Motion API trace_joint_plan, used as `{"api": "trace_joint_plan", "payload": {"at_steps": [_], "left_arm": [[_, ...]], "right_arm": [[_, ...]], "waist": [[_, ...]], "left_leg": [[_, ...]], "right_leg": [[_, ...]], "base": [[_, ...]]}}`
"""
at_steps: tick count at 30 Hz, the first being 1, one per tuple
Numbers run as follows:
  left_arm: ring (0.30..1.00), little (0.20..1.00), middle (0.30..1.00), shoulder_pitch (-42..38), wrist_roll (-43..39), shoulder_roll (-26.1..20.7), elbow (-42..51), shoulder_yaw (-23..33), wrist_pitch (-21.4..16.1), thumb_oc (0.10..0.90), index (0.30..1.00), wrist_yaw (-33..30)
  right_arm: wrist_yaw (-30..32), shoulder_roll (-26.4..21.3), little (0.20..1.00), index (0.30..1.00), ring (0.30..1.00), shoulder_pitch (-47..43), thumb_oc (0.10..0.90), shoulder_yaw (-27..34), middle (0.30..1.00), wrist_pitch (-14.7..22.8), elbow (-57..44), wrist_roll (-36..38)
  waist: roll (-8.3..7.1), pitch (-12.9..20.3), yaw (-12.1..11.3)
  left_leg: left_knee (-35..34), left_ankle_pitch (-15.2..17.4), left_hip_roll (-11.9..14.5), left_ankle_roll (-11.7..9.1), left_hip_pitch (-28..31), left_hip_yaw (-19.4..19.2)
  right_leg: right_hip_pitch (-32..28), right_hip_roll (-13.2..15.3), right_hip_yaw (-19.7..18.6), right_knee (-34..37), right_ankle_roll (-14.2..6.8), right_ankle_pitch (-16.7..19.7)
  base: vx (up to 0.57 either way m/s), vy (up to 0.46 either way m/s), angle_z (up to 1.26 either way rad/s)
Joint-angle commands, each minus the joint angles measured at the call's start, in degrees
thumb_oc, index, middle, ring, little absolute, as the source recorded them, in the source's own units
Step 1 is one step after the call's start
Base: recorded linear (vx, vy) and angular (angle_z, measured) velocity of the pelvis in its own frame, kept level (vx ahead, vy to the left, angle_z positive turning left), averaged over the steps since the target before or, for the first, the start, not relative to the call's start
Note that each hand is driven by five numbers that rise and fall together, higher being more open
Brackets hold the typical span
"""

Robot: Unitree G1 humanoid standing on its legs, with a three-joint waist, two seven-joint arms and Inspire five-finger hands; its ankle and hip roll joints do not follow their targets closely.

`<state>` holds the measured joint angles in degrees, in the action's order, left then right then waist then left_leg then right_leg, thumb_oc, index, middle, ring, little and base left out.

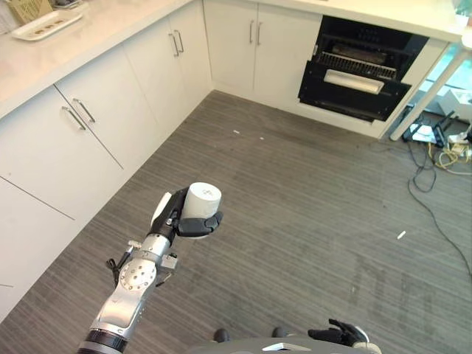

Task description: Place the dishes in the dishwasher.

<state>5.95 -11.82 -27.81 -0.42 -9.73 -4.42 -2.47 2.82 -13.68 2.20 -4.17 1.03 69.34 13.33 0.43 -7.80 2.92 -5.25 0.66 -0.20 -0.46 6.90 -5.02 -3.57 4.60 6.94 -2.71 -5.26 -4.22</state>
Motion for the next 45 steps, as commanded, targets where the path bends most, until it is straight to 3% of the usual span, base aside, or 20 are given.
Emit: {"api": "trace_joint_plan", "payload": {"at_steps": [1,5,8,12,14,15,19,23,24,26,28,29,30,33,34,35,36,39,42,45], "left_arm": [[0.3,0.3,0.3,-4.6,1.6,-0.6,7.6,6.3,-5.3,0.4,0.3,-0.6],[0.3,0.3,0.3,-5.5,3.6,-0.8,7.0,5.6,-4.9,0.4,0.3,-0.8],[0.3,0.3,0.3,-6.0,3.7,-0.8,6.9,5.2,-5.2,0.4,0.3,-0.6],[0.3,0.3,0.3,-7.5,4.2,-1.0,6.6,3.9,-5.7,0.4,0.3,-0.9],[0.3,0.3,0.3,-8.3,4.5,-0.7,6.2,3.1,-5.9,0.4,0.3,-1.1],[0.3,0.3,0.3,-8.8,4.9,-0.4,5.5,2.9,-5.9,0.4,0.3,-1.4],[0.3,0.3,0.3,-8.3,5.5,0.3,5.8,2.4,-5.9,0.4,0.3,-0.8],[0.3,0.3,0.3,-8.0,5.4,1.2,5.5,1.9,-5.9,0.4,0.3,-0.9],[0.3,0.3,0.3,-7.8,4.6,1.4,5.3,1.9,-6.1,0.4,0.3,-1.0],[0.3,0.3,0.3,-6.9,4.0,0.7,5.4,3.0,-5.9,0.4,0.3,-1.2],[0.3,0.3,0.3,-6.9,4.0,0.6,5.5,3.1,-5.9,0.4,0.3,-1.2],[0.3,0.3,0.3,-7.3,3.7,0.4,5.1,3.5,-5.9,0.4,0.3,-2.1],[0.3,0.3,0.3,-7.7,3.2,0.5,5.0,3.4,-6.0,0.4,0.3,-2.4],[0.3,0.3,0.3,-8.1,2.7,1.2,4.9,2.8,-6.0,0.4,0.3,-2.2],[0.3,0.3,0.3,-8.2,2.8,0.9,5.2,2.9,-5.9,0.4,0.3,-2.1],[0.3,0.3,0.3,-8.2,2.8,0.9,5.2,2.9,-5.9,0.4,0.3,-2.1],[0.3,0.3,0.3,-7.8,3.0,0.5,5.3,3.6,-5.9,0.4,0.3,-2.4],[0.3,0.3,0.3,-7.0,3.4,0.5,5.6,4.1,-5.9,0.4,0.3,-2.7],[0.3,0.3,0.3,-5.8,3.8,0.2,6.0,4.9,-5.9,0.4,0.3,-2.7],[0.3,0.3,0.3,-5.6,3.5,0.3,6.0,5.0,-5.5,0.4,0.3,-2.2]], "right_arm": [[1.3,-0.2,0.9,0.9,0.9,-1.2,0.8,-0.3,0.9,0.1,0.5,-1.9],[2.0,0.7,0.9,0.9,0.9,-1.2,0.8,-0.3,0.9,0.1,0.9,-2.4],[2.2,0.4,0.9,0.9,0.9,-1.1,0.8,-0.5,0.9,0.4,0.9,-2.6],[2.7,-0.1,0.9,0.9,0.9,-0.8,0.8,-0.1,0.9,0.5,1.1,-1.7],[2.8,-0.2,0.9,0.9,0.9,-0.8,0.8,0.0,0.9,0.5,1.1,-1.9],[2.9,-0.4,0.9,0.9,0.9,-0.6,0.8,0.1,0.9,0.5,1.2,-2.5],[2.9,-0.7,0.9,0.9,0.9,0.7,0.8,-0.1,0.9,0.7,1.5,-2.8],[2.5,-1.4,0.9,0.9,0.9,1.6,0.8,0.0,0.9,0.7,1.5,-2.5],[2.6,-1.6,0.9,0.9,0.9,1.4,0.8,0.3,0.9,0.6,2.1,-2.0],[2.9,-2.1,0.9,0.9,0.9,0.9,0.8,-0.6,0.9,0.5,2.3,-1.8],[2.9,-2.0,0.9,0.9,0.9,0.9,0.8,-0.6,0.9,0.5,2.3,-1.8],[3.6,-2.6,0.9,0.9,0.9,0.3,0.8,-0.8,0.9,0.3,2.4,-1.3],[3.8,-2.7,0.9,0.9,0.9,0.0,0.8,-0.7,0.9,0.3,2.4,-1.0],[3.7,-2.6,0.9,0.9,0.9,0.0,0.8,-1.2,0.9,0.2,2.4,-1.3],[3.7,-2.7,0.9,0.9,0.9,0.1,0.8,-1.3,0.9,0.0,2.7,-2.0],[3.7,-2.7,0.9,0.9,0.9,0.1,0.8,-1.3,0.9,0.0,2.7,-2.0],[3.7,-2.7,0.9,0.9,0.9,-0.3,0.8,-1.9,0.9,0.0,3.5,-3.2],[4.1,-2.8,0.9,0.9,0.9,-0.7,0.8,-1.9,0.9,0.1,4.0,-4.0],[4.4,-2.9,0.9,0.9,0.9,-0.9,0.8,-2.1,0.9,0.1,4.5,-5.2],[4.1,-2.4,0.9,0.9,0.9,-0.1,0.8,-1.1,0.9,0.2,4.2,-5.2]], "waist": [[-2.81,-0.6,-0.2],[-1.82,-2.5,1.1],[-1.52,-3.0,2.1],[-1.43,-4.3,3.9],[-1.32,-4.4,4.5],[-1.76,-3.8,4.5],[-2.08,-1.9,4.7],[-1.66,-0.2,5.9],[-0.8,0.2,6.0],[-2.02,-0.8,5.0],[-2.28,-0.7,5.1],[-3.79,-1.7,3.7],[-4.07,-2.1,3.1],[-4.74,-2.7,1.9],[-5.38,-3.2,1.1],[-5.38,-3.2,1.1],[-5.24,-3.5,-0.6],[-5.34,-3.5,-1.5],[-5.13,-3.3,-2.5],[-3.83,-1.5,-2.5]], "left_leg": [[4.4,5.9,-1.4,2.0,-1.7,-1.9],[2.5,6.6,-1.1,2.8,2.9,-1.4],[2.0,6.7,-1.4,2.5,4.0,0.3],[0.8,7.7,-2.6,1.8,6.5,3.9],[0.8,8.7,-2.8,1.0,7.8,4.6],[1.4,10.5,-3.7,0.4,9.4,4.5],[4.4,12.7,-4.2,0.3,11.3,4.5],[11.2,11.2,-4.4,-2.0,11.4,5.9],[19.7,4.8,-3.2,-6.5,9.3,4.2],[40.1,-4.9,0.0,-12.3,1.6,-0.2],[40.2,-5.2,-0.3,-12.2,1.2,-0.2],[50.6,-5.1,2.1,-10.7,-4.4,-4.5],[50.7,-3.4,3.0,-9.0,-6.9,-5.7],[38.3,3.1,6.1,-4.9,-11.3,-8.5],[28.1,4.8,7.0,-3.5,-14.0,-9.6],[28.1,4.8,7.0,-3.5,-14.0,-9.6],[17.6,-0.1,6.0,-4.3,-16.7,-5.9],[9.1,-4.6,7.0,-5.6,-18.5,-3.2],[5.8,-7.5,8.3,-6.9,-20.1,-1.5],[3.0,-10.1,9.2,-7.0,-16.9,-3.8]], "right_leg": [[3.0,2.9,-1.4,-8.0,-4.7,4.2],[12.0,2.4,1.2,-23.1,-6.0,8.4],[14.5,0.1,0.8,-19.3,-5.1,7.5],[19.7,-1.8,0.9,-6.3,-4.9,8.7],[20.4,-1.8,4.5,-1.5,-5.3,9.3],[19.6,-1.4,11.2,1.9,-5.3,9.9],[16.0,-2.3,16.4,2.5,-3.5,9.2],[13.9,-3.3,13.7,1.1,-0.8,8.7],[11.5,-4.0,14.4,0.7,0.3,7.9],[6.7,-4.4,13.1,1.2,3.0,5.5],[6.9,-4.1,13.1,1.3,3.0,5.7],[3.8,-4.1,11.7,2.8,4.4,3.9],[2.5,-4.2,10.8,3.4,4.5,3.5],[-0.2,-3.0,9.9,4.2,3.0,2.4],[-1.9,-1.8,9.4,4.5,2.0,1.2],[-1.9,-1.8,9.4,4.5,2.0,1.2],[-3.9,-2.7,7.4,4.9,1.5,0.2],[-6.0,-2.8,5.6,5.3,1.3,-1.2],[-8.5,-3.0,2.4,5.3,0.8,-2.8],[-9.7,-2.6,1.0,3.2,0.2,-4.8]], "base": [[-0.01,0.137,-0.02],[0.09,0.192,0.07],[0.13,0.041,0.15],[0.26,0.029,0.52],[0.33,0.007,0.64],[0.23,-0.025,0.38],[0.36,-0.058,0.36],[0.42,-0.089,0.41],[0.38,-0.108,0.28],[0.44,-0.181,0.06],[0.18,-0.124,-0.28],[0.29,-0.168,-0.46],[0.41,-0.177,-0.17],[0.36,0.05,-0.33],[0.29,0.114,-0.4],[0.41,0.167,-0.37],[0.22,0.085,-0.28],[0.34,0.126,-0.44],[0.39,0.171,-0.75],[0.41,0.302,-0.76]]}}
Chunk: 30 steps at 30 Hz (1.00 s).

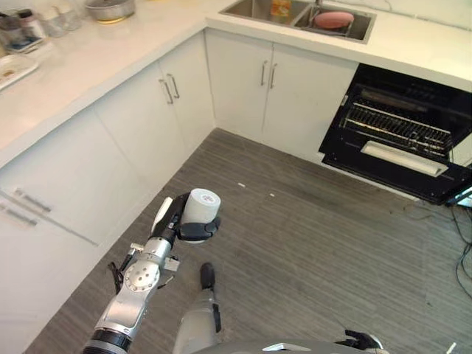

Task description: Place the dishes in the dishwasher.

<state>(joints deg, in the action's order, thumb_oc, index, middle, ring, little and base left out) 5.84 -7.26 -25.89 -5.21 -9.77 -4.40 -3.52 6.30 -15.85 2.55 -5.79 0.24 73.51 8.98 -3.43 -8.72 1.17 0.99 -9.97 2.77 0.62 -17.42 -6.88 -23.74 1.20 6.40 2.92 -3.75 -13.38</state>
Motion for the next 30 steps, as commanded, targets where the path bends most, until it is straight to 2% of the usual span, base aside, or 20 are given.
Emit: {"api": "trace_joint_plan", "payload": {"at_steps": [1,3,4,5,6,7,9,13,14,15,16,17,19,22,23,25,26,27,29,30], "left_arm": [[0.3,0.3,0.3,-5.9,-0.7,-1.9,10.7,4.7,-5.4,0.4,0.3,-1.0],[0.3,0.3,0.3,-7.1,-0.4,-2.5,10.2,3.3,-5.1,0.4,0.3,-0.7],[0.3,0.3,0.3,-8.7,0.3,-3.2,9.8,2.3,-5.0,0.4,0.3,-1.1],[0.3,0.3,0.3,-9.5,0.3,-3.5,9.8,1.9,-4.9,0.4,0.3,-1.2],[0.3,0.3,0.3,-9.6,0.3,-3.5,9.7,1.9,-4.9,0.4,0.3,-1.2],[0.3,0.3,0.3,-10.1,0.5,-3.8,9.8,1.6,-4.9,0.4,0.3,-1.6],[0.3,0.3,0.3,-11.3,1.1,-3.6,9.2,1.0,-4.7,0.4,0.3,-2.4],[0.3,0.3,0.3,-12.2,1.7,-2.4,8.5,0.2,-4.8,0.4,0.3,-3.0],[0.3,0.3,0.3,-12.7,2.7,-1.9,8.4,0.1,-4.8,0.4,0.3,-3.5],[0.3,0.3,0.3,-12.7,2.7,-1.9,8.4,0.1,-4.8,0.4,0.3,-3.5],[0.3,0.3,0.3,-13.0,4.1,-1.9,7.9,0.2,-4.6,0.4,0.3,-4.2],[0.3,0.3,0.3,-13.5,5.5,-1.5,7.3,0.0,-4.4,0.4,0.3,-4.8],[0.3,0.3,0.3,-15.3,6.7,-0.4,5.5,-1.5,-4.1,0.4,0.3,-5.3],[0.3,0.3,0.3,-17.1,7.2,1.0,3.8,-3.0,-3.7,0.4,0.3,-5.7],[0.3,0.3,0.3,-17.8,7.3,1.7,3.3,-3.4,-3.9,0.4,0.3,-5.9],[0.3,0.3,0.3,-19.1,6.6,1.9,2.8,-3.5,-4.2,0.4,0.3,-6.4],[0.3,0.3,0.3,-19.3,6.4,1.8,2.5,-3.4,-4.2,0.4,0.3,-6.7],[0.3,0.3,0.3,-18.9,5.9,1.3,2.0,-1.9,-4.2,0.4,0.3,-7.7],[0.3,0.3,0.3,-18.7,5.7,1.0,1.8,-1.2,-4.3,0.4,0.3,-8.5],[0.3,0.3,0.3,-18.4,5.4,1.0,1.4,-0.6,-4.3,0.4,0.3,-9.3]], "right_arm": [[0.7,-0.2,0.9,0.9,0.9,-0.4,0.8,1.2,0.9,1.0,-0.2,-0.4],[0.8,0.4,0.9,0.9,0.9,-0.2,0.8,2.0,0.9,1.1,-0.7,0.4],[0.7,0.9,0.9,0.9,0.9,-0.5,0.8,2.0,0.9,1.1,-1.2,1.0],[0.7,1.0,0.9,0.9,0.9,-0.9,0.8,1.7,0.9,1.0,-1.5,1.0],[0.7,1.0,0.9,0.9,0.9,-1.0,0.8,1.8,0.9,1.0,-1.5,1.0],[0.8,1.1,0.9,0.9,0.9,-1.6,0.8,1.3,0.9,0.8,-1.7,0.7],[1.2,1.7,0.9,0.9,0.9,-2.9,0.8,0.5,0.9,0.8,-2.5,0.4],[1.6,2.2,0.9,0.9,0.9,-4.0,0.8,-1.0,0.9,1.6,-5.2,0.4],[1.7,1.9,0.9,0.9,0.9,-4.3,0.8,-2.0,0.9,1.9,-6.4,-0.6],[1.8,1.9,0.9,0.9,0.9,-4.3,0.8,-2.0,0.9,1.9,-6.5,-0.6],[1.8,2.0,0.9,0.9,0.9,-4.5,0.8,-2.4,0.9,1.9,-6.6,-1.2],[1.9,2.3,0.9,0.9,0.9,-4.1,0.8,-2.9,0.9,1.7,-6.4,-1.7],[2.1,2.8,0.9,0.9,0.9,-2.9,0.8,-3.7,0.9,1.5,-5.3,-2.1],[2.2,2.8,0.9,0.9,0.9,-1.7,0.8,-4.1,0.9,1.1,-4.4,-2.1],[2.2,2.7,0.9,0.9,0.9,-1.0,0.8,-4.1,0.9,1.2,-4.0,-2.0],[2.3,2.3,0.9,0.9,0.9,-1.0,0.8,-3.8,0.9,1.1,-3.1,-1.4],[2.4,2.1,0.9,0.9,0.9,-1.0,0.8,-3.7,0.9,1.1,-2.8,-1.1],[2.5,1.3,0.9,0.9,0.9,-0.7,0.8,-3.7,0.9,0.9,-2.4,-0.9],[2.8,0.9,0.9,0.9,0.9,-0.9,0.8,-3.9,0.9,0.9,-2.5,-0.8],[2.9,0.5,0.9,0.9,0.9,-1.1,0.8,-4.0,0.9,0.7,-2.5,-0.8]], "waist": [[-0.21,0.1,-0.7],[-0.79,0.7,0.2],[-1.22,0.6,1.1],[-1.31,0.2,1.6],[-1.13,0.3,1.4],[-0.86,-0.2,2.0],[-0.13,-0.6,2.4],[-0.71,-1.5,3.9],[-1.15,-1.1,3.9],[-1.05,-1.2,3.9],[-1.04,-0.8,3.7],[-1.51,-0.7,3.4],[-2.0,-0.3,3.8],[-2.45,0.5,4.8],[-2.65,1.0,5.1],[-2.55,1.2,5.4],[-2.62,1.2,5.5],[-3.02,0.7,5.2],[-2.82,0.3,5.0],[-3.37,-0.3,4.4]], "left_leg": [[-3.2,0.9,5.8,-7.5,7.9,-2.3],[-4.0,2.4,4.1,-5.6,10.7,-3.6],[-3.8,4.6,2.6,-3.7,13.3,-4.9],[-3.6,5.8,2.0,-2.7,14.6,-5.5],[-3.5,5.8,2.2,-2.7,14.3,-5.7],[-3.5,6.9,1.8,-1.6,16.1,-6.3],[-3.8,9.3,1.8,-0.4,19.0,-8.6],[-3.6,12.3,0.1,-0.4,23.4,-9.8],[-3.7,13.8,-0.2,-0.9,24.9,-11.5],[-3.6,13.8,-0.1,-1.0,25.0,-11.4],[-4.3,15.4,-0.1,-1.4,26.5,-11.7],[-4.0,15.9,-0.3,-1.5,27.3,-13.4],[-2.6,18.1,-0.8,-1.2,28.4,-13.5],[-0.3,20.4,-1.3,-1.3,29.2,-13.2],[2.9,21.8,-1.3,-2.1,29.0,-13.0],[11.7,20.9,0.4,-4.6,27.4,-13.6],[16.7,20.0,1.9,-5.9,26.3,-13.9],[29.9,14.3,5.4,-9.2,22.2,-13.9],[34.8,12.9,6.6,-9.9,20.0,-12.8],[37.2,11.7,5.9,-8.5,17.6,-11.8]], "right_leg": [[10.9,1.6,0.7,-4.5,-1.7,4.1],[12.8,3.2,0.1,-12.1,-3.1,5.6],[16.4,4.8,-0.3,-21.6,-5.3,9.7],[18.6,5.5,-0.7,-26.5,-6.3,12.8],[19.1,5.3,-1.0,-26.5,-6.3,13.1],[21.4,6.1,-0.7,-31.4,-6.6,15.4],[26.0,7.4,2.9,-36.6,-7.2,16.5],[30.4,4.8,7.4,-26.1,-5.8,12.2],[30.9,5.2,13.5,-17.7,-4.6,11.2],[30.6,5.0,13.7,-17.3,-4.6,11.3],[31.3,4.9,16.5,-15.6,-5.2,10.8],[32.3,5.4,21.8,-14.7,-4.8,11.7],[31.0,5.7,23.5,-14.5,-4.2,10.6],[28.8,5.0,21.5,-12.6,-2.8,9.9],[26.8,4.3,20.6,-10.5,-1.9,9.5],[24.1,3.5,20.1,-8.5,-0.7,9.1],[23.1,2.9,19.5,-7.8,-0.1,8.8],[20.5,1.5,18.0,-6.2,1.8,7.9],[19.5,0.2,16.7,-5.3,2.8,7.2],[19.3,0.6,15.7,-4.7,3.7,8.0]], "base": [[0.4,0.363,-0.22],[0.4,0.42,-0.1],[0.35,0.463,-0.01],[0.26,0.358,0.0],[0.16,0.245,-0.12],[0.16,0.254,-0.12],[0.28,0.334,-0.44],[0.32,0.172,-0.42],[0.26,0.083,-0.18],[0.31,0.097,-0.38],[0.27,0.062,-0.48],[0.28,0.07,-0.43],[0.23,-0.009,-0.48],[0.24,-0.071,-0.07],[0.32,-0.135,0.01],[0.25,-0.154,0.0],[0.28,-0.236,-0.06],[0.21,-0.201,-0.09],[0.13,-0.113,-0.3],[0.09,0.013,-0.82]]}}
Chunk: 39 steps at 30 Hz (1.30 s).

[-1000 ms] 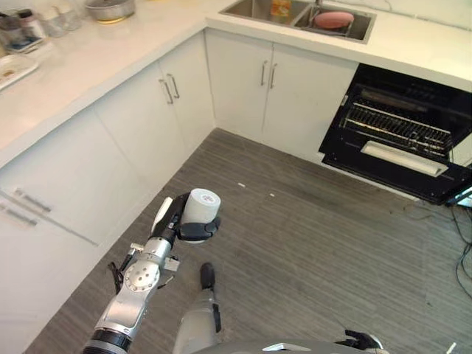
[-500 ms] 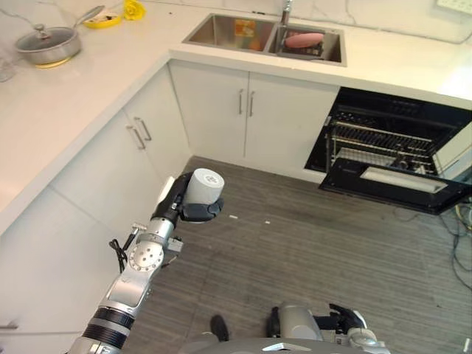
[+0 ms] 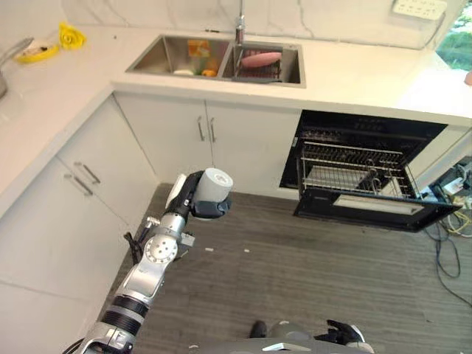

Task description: Place the dishes in the dishwasher.

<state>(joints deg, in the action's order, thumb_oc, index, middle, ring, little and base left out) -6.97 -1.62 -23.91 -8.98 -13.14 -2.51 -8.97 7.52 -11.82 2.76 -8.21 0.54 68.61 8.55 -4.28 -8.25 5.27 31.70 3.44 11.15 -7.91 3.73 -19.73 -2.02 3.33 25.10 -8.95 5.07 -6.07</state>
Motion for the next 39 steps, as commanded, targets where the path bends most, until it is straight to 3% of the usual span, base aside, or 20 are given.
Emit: {"api": "trace_joint_plan", "payload": {"at_steps": [1,4,6,9,11,15,16,19,20,23,24,25,27,28,29,30,32,34,36,39], "left_arm": [[0.3,0.3,0.3,-5.2,-0.3,-0.9,4.9,3.5,-6.2,0.4,0.3,-4.4],[0.3,0.3,0.3,-4.1,1.2,-0.6,4.8,5.2,-6.1,0.4,0.3,-5.1],[0.3,0.3,0.3,-3.8,2.8,-1.2,5.3,6.1,-6.0,0.4,0.3,-5.1],[0.3,0.3,0.3,-4.4,4.3,-1.8,5.0,6.7,-5.5,0.4,0.3,-5.5],[0.3,0.3,0.3,-5.5,4.8,-2.0,4.5,6.0,-5.5,0.4,0.3,-4.8],[0.3,0.3,0.3,-5.6,4.7,-2.5,4.6,6.2,-5.4,0.4,0.3,-4.5],[0.3,0.3,0.3,-6.1,3.8,-2.8,3.9,6.9,-5.3,0.4,0.3,-5.9],[0.3,0.3,0.3,-6.1,3.4,-3.0,4.1,7.3,-5.5,0.4,0.3,-6.3],[0.3,0.3,0.3,-4.3,2.7,-4.0,5.4,9.9,-6.1,0.4,0.3,-7.5],[0.3,0.3,0.3,-3.6,2.2,-4.3,5.5,11.0,-6.3,0.4,0.3,-8.1],[0.3,0.3,0.3,-3.6,2.2,-4.3,5.5,11.0,-6.3,0.4,0.3,-8.1],[0.3,0.3,0.3,-1.3,1.2,-4.7,6.6,12.9,-6.3,0.4,0.3,-8.5],[0.3,0.3,0.3,-0.5,1.3,-4.5,6.8,13.3,-6.8,0.4,0.3,-8.8],[0.3,0.3,0.3,-0.3,1.3,-4.5,6.9,13.5,-6.8,0.4,0.3,-8.8],[0.3,0.3,0.3,1.0,0.6,-3.9,7.3,14.2,-7.1,0.4,0.3,-9.2],[0.3,0.3,0.3,1.4,1.0,-3.6,7.3,14.3,-7.4,0.4,0.3,-9.2],[0.3,0.3,0.3,1.4,0.8,-2.4,6.0,12.9,-7.5,0.4,0.3,-9.1],[0.3,0.3,0.3,1.3,0.2,-1.7,5.6,12.8,-7.8,0.4,0.3,-9.0],[0.3,0.3,0.3,1.0,-1.2,-0.4,4.3,11.7,-8.0,0.4,0.3,-9.1],[0.3,0.3,0.3,0.5,-1.9,-0.2,3.8,10.9,-8.0,0.4,0.3,-9.3]], "right_arm": [[1.7,-3.7,0.9,0.9,0.9,-1.1,0.8,-1.7,0.9,0.4,2.4,-0.7],[1.6,-4.4,0.9,0.9,0.9,-0.6,0.8,-2.5,0.9,0.5,2.3,-2.2],[1.5,-4.6,0.9,0.9,0.9,-0.4,0.8,-2.8,0.9,0.5,3.2,-3.2],[1.7,-4.9,0.9,0.9,0.9,-0.4,0.8,-3.0,0.9,0.4,4.9,-4.3],[1.3,-4.5,0.9,0.9,0.9,0.3,0.8,-2.1,0.9,0.7,5.2,-3.6],[1.3,-4.4,0.9,0.9,0.9,0.5,0.8,-1.6,0.9,0.8,4.4,-2.9],[1.3,-3.5,0.9,0.9,0.9,0.6,0.8,-2.0,0.9,1.4,2.1,-2.7],[1.3,-3.4,0.9,0.9,0.9,0.4,0.8,-2.4,0.9,1.3,1.0,-3.0],[1.3,-3.3,0.9,0.9,0.9,-0.5,0.8,-3.1,0.9,1.8,-2.6,-3.8],[1.3,-3.6,0.9,0.9,0.9,-0.9,0.8,-3.3,0.9,1.8,-4.7,-4.3],[1.3,-3.6,0.9,0.9,0.9,-0.9,0.8,-3.3,0.9,1.8,-4.7,-4.3],[1.3,-4.9,0.9,0.9,0.9,-1.9,0.8,-3.4,0.9,2.3,-9.7,-5.6],[1.8,-6.3,0.9,0.9,0.9,-2.8,0.8,-3.3,0.9,2.6,-13.7,-6.6],[1.9,-6.6,0.9,0.9,0.9,-3.0,0.8,-3.2,0.9,2.7,-14.8,-6.9],[2.1,-8.0,0.9,0.9,0.9,-2.9,0.8,-3.0,0.9,2.5,-18.7,-8.0],[2.6,-8.4,0.9,0.9,0.9,-3.1,0.8,-2.6,0.9,2.8,-18.8,-8.1],[2.8,-8.2,0.9,0.9,0.9,-1.8,0.8,-3.0,0.9,3.0,-18.7,-8.3],[3.0,-8.1,0.9,0.9,0.9,-0.9,0.8,-2.8,0.9,3.1,-18.6,-7.9],[3.2,-8.6,0.9,0.9,0.9,-0.4,0.8,-2.5,0.9,3.3,-16.6,-7.4],[3.3,-9.2,0.9,0.9,0.9,0.2,0.8,-2.0,0.9,3.1,-15.4,-7.2]], "waist": [[-2.39,-0.8,-0.3],[-2.89,-1.2,-2.3],[-2.64,-1.5,-3.3],[-2.12,-1.8,-3.9],[-1.53,-1.1,-2.8],[-1.24,-0.5,-2.5],[-1.42,-0.2,-1.2],[-1.6,-0.3,-1.4],[-2.11,-0.3,-1.6],[-2.23,-0.1,-2.2],[-2.23,-0.1,-2.2],[-2.02,0.0,-2.7],[-1.41,-0.7,-2.1],[-1.32,-0.6,-2.0],[-0.65,-1.8,-1.6],[-0.5,-1.9,-1.7],[-1.03,-1.6,-1.6],[-1.12,-1.4,-1.7],[-0.73,-2.0,-2.1],[-0.19,-2.6,-2.3]], "left_leg": [[5.3,-1.0,-3.9,1.2,-5.3,3.4],[-1.3,1.4,-8.3,3.8,-9.8,9.2],[-7.1,2.9,-10.0,4.5,-11.1,12.7],[-16.2,-0.5,-10.4,3.6,-13.8,17.9],[-20.7,-1.7,-9.2,3.4,-11.7,16.7],[-24.4,-2.1,-9.2,4.1,-8.3,15.9],[-24.6,-1.0,-9.0,4.7,-6.3,12.9],[-24.2,-0.3,-8.8,5.1,-6.0,11.6],[-22.2,2.3,-7.5,6.0,-4.7,6.5],[-22.3,2.8,-6.9,6.4,-4.3,4.4],[-22.3,2.8,-6.9,6.4,-4.3,4.4],[-23.5,4.6,-6.2,7.6,-1.3,1.0],[-25.0,5.2,-5.8,8.0,1.3,-0.5],[-25.4,4.8,-5.7,7.8,1.4,-0.8],[-26.3,5.2,-5.0,7.3,3.1,-1.4],[-25.5,5.0,-4.7,6.7,2.6,-1.2],[-22.7,5.2,-5.0,6.2,1.9,0.6],[-20.3,4.9,-4.6,5.5,1.1,1.2],[-11.1,2.1,-3.2,3.5,-3.5,4.6],[-13.5,1.5,-3.8,3.5,-6.2,6.3]], "right_leg": [[-3.0,-1.6,-4.7,7.6,-5.1,0.8],[-4.4,-0.6,-9.1,8.9,-6.7,1.4],[-5.1,-0.8,-11.6,9.2,-7.4,1.2],[-6.6,-1.0,-15.6,9.0,-8.0,0.0],[-6.8,-1.3,-16.4,9.1,-8.5,-0.7],[-6.4,-1.0,-18.2,8.6,-8.9,-0.4],[-5.7,-0.5,-19.9,8.5,-9.6,0.3],[-5.3,-0.4,-21.2,8.5,-9.8,0.6],[-5.0,0.0,-23.6,7.9,-10.7,0.7],[-3.8,0.0,-23.9,6.6,-11.0,0.9],[-3.8,0.0,-23.9,6.6,-11.0,0.9],[-0.8,-0.4,-21.6,-0.8,-13.3,0.6],[5.3,0.2,-20.9,-7.3,-15.4,2.8],[6.1,0.8,-20.2,-5.3,-15.0,2.7],[9.4,3.4,-14.8,-2.3,-14.7,4.6],[8.8,4.7,-13.4,-0.2,-15.4,4.5],[6.9,4.0,-14.2,1.5,-13.5,3.9],[5.7,4.0,-13.2,2.4,-12.9,3.8],[2.3,3.6,-10.4,4.7,-10.6,2.9],[-0.2,4.1,-8.2,6.1,-10.2,1.8]], "base": [[0.06,0.087,-0.95],[0.15,0.117,-1.34],[0.17,0.102,-0.75],[0.2,0.08,-0.73],[0.24,0.114,-0.68],[0.19,0.136,-0.49],[0.15,0.123,-0.64],[0.12,0.115,-0.82],[0.07,0.111,-0.56],[0.02,0.065,-1.28],[0.1,0.086,-1.92],[0.14,0.101,-0.96],[0.12,0.035,-1.72],[0.12,-0.09,-1.47],[0.12,-0.149,-0.65],[0.16,-0.161,-0.03],[0.14,-0.156,0.02],[0.1,-0.137,0.74],[0.13,-0.192,0.87],[0.11,0.013,0.66]]}}
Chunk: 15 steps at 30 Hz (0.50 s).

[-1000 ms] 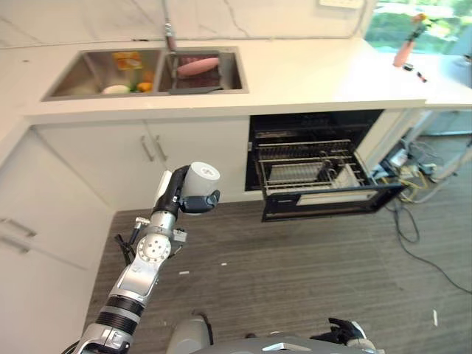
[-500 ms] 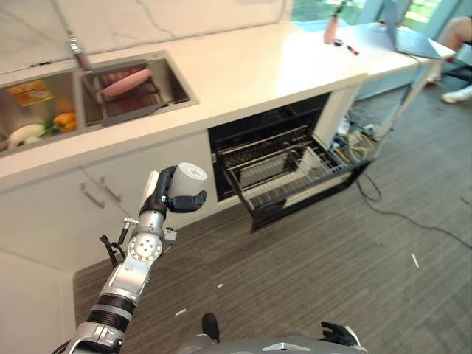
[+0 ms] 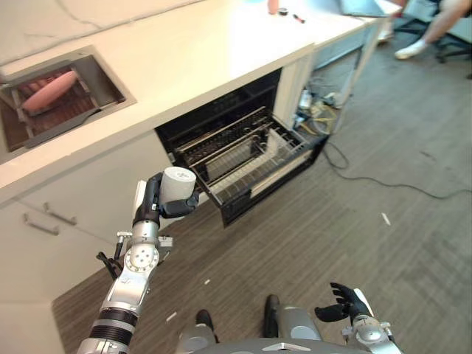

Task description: Place the dishes in the dishwasher.

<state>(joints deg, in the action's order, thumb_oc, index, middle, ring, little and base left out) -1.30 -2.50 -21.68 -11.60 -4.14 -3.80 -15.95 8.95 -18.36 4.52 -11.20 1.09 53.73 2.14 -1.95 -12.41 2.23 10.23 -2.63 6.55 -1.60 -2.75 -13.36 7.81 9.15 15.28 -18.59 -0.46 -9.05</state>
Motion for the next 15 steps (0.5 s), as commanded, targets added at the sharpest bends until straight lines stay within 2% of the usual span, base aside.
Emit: {"api": "trace_joint_plan", "payload": {"at_steps": [1,2,4,5,7,8,10,11,12,15], "left_arm": [[0.3,0.3,0.3,-5.3,-1.0,-2.4,6.3,1.8,-6.5,0.4,0.3,-2.5],[0.3,0.3,0.3,-5.3,-1.0,-2.4,6.3,1.8,-6.5,0.4,0.3,-2.5],[0.3,0.3,0.3,-5.7,-0.8,-2.6,6.0,1.4,-6.1,0.4,0.3,-2.7],[0.3,0.3,0.3,-5.8,-0.8,-2.6,5.9,1.4,-6.1,0.4,0.3,-2.7],[0.3,0.3,0.3,-6.0,-0.6,-2.8,5.8,0.9,-6.0,0.4,0.3,-2.6],[0.3,0.3,0.3,-6.1,-0.4,-2.9,5.7,0.5,-6.0,0.4,0.3,-2.5],[0.3,0.3,0.3,-6.3,-0.3,-3.1,5.5,-0.3,-5.9,0.4,0.3,-2.2],[0.3,0.3,0.3,-6.8,-0.1,-3.1,5.3,-1.0,-5.8,0.4,0.3,-1.9],[0.3,0.3,0.3,-6.9,0.0,-3.1,5.2,-1.4,-5.6,0.4,0.3,-1.2],[0.3,0.3,0.3,-8.6,-0.4,-4.4,4.9,-3.5,-4.8,0.4,0.3,-0.9]], "right_arm": [[1.8,-2.9,0.9,0.9,0.9,-1.4,0.8,1.2,0.9,2.4,0.2,-0.7],[1.8,-2.9,0.9,0.9,0.9,-1.4,0.8,1.2,0.9,2.5,0.2,-0.7],[1.9,-2.7,0.9,0.9,0.9,-1.8,0.8,0.7,0.9,2.3,3.6,-0.7],[1.9,-2.7,0.9,0.9,0.9,-1.9,0.8,0.7,0.9,2.3,3.7,-0.7],[2.1,-2.4,0.9,0.9,0.9,-1.9,0.8,0.7,0.9,1.9,5.6,-0.9],[2.3,-2.4,0.9,0.9,0.9,-1.9,0.8,0.6,0.9,1.7,6.3,-1.0],[2.3,-2.1,0.9,0.9,0.9,-1.6,0.8,0.9,0.9,1.3,7.1,-1.1],[2.5,-2.2,0.9,0.9,0.9,-1.5,0.8,0.9,0.9,1.2,8.2,-1.1],[2.2,-1.8,0.9,0.9,0.9,-1.4,0.8,1.5,0.9,1.1,9.0,-0.7],[3.0,0.1,0.9,0.9,0.9,-1.5,0.8,4.8,0.9,1.1,11.0,3.3]], "waist": [[-2.76,1.5,0.6],[-2.79,1.5,0.6],[-2.63,0.9,-0.7],[-2.66,0.9,-0.6],[-2.52,0.4,-1.2],[-2.6,0.4,-1.5],[-2.78,0.5,-1.5],[-2.74,0.6,-1.8],[-2.67,1.3,-1.7],[-4.67,2.0,-1.1]], "left_leg": [[6.5,7.7,1.1,-2.7,-1.2,-0.2],[6.5,7.7,1.0,-2.7,-1.2,-0.1],[1.5,3.7,2.6,-4.3,-4.9,3.5],[1.3,3.6,2.5,-4.3,-4.8,3.6],[-1.5,-0.4,5.2,-5.9,-7.1,5.8],[-2.4,-1.6,6.5,-6.3,-8.5,6.1],[-2.8,-2.9,9.3,-7.0,-9.5,4.4],[-2.1,-4.0,9.8,-7.4,-10.4,4.4],[-2.6,-3.2,9.6,-7.2,-9.4,4.2],[1.0,-1.1,8.7,-6.2,-9.9,4.2]], "right_leg": [[-10.8,-1.0,2.2,16.2,-5.0,4.6],[-10.8,-1.0,2.2,16.2,-5.0,4.6],[-12.4,-0.6,1.9,16.3,-5.5,3.5],[-12.5,-0.6,2.0,16.3,-5.5,3.5],[-13.7,0.0,1.8,16.3,-6.0,2.7],[-14.1,0.6,1.7,16.2,-6.4,2.5],[-14.9,1.3,1.6,15.3,-6.8,1.1],[-15.6,1.6,1.2,14.9,-7.1,0.7],[-15.9,1.9,0.9,14.4,-7.5,0.6],[-14.4,3.6,-1.1,9.3,-8.1,2.1]], "base": [[0.1,0.089,0.99],[0.13,0.143,0.73],[0.17,0.168,0.56],[0.14,0.151,0.06],[0.17,0.225,-0.04],[0.21,0.338,-0.08],[0.23,0.379,-0.1],[0.27,0.406,-0.11],[0.3,0.433,-0.16],[0.24,0.329,-0.19]]}}
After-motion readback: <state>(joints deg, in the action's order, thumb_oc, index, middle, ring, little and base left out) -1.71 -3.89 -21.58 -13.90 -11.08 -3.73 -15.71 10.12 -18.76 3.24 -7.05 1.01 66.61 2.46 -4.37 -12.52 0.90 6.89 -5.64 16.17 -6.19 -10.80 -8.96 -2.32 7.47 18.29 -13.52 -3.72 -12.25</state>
